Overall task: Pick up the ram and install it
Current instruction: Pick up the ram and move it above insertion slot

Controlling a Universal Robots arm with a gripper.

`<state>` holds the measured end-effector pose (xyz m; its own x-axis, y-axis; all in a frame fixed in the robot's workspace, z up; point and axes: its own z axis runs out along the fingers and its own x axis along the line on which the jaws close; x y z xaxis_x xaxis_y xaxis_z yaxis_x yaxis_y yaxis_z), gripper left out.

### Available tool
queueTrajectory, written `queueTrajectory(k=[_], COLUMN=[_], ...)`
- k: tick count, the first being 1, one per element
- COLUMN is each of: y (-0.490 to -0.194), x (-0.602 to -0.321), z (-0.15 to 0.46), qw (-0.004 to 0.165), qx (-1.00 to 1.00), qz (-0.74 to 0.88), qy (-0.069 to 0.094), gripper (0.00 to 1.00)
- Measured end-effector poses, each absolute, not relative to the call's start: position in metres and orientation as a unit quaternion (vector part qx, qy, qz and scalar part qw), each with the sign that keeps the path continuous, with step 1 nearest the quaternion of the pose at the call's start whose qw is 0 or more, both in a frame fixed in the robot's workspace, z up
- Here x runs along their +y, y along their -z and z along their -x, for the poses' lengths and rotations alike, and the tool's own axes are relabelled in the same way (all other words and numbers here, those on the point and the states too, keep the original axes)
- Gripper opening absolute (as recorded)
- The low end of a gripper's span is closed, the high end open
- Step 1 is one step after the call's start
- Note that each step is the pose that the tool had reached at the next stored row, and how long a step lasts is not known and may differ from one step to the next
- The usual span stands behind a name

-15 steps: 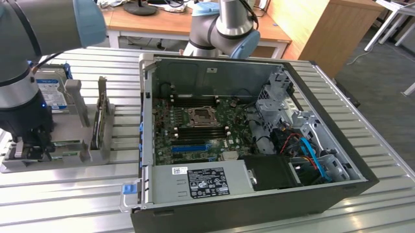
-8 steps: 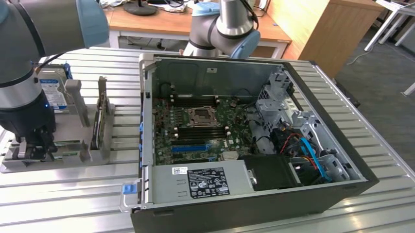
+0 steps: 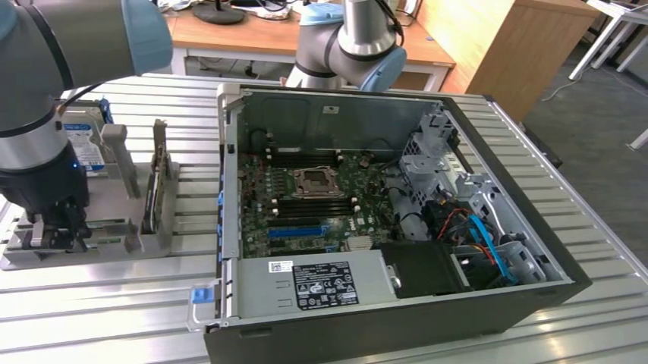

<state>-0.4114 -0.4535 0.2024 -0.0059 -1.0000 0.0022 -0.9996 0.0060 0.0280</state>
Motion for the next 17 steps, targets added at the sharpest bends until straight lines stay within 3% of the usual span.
queueTrajectory(k=[17], y=[-0.2023], x=[-0.4535], z=[0.4101], qw=[0.011], qx=[-0.709], qz=[-0.705], qy=[0.009], gripper=[0.28])
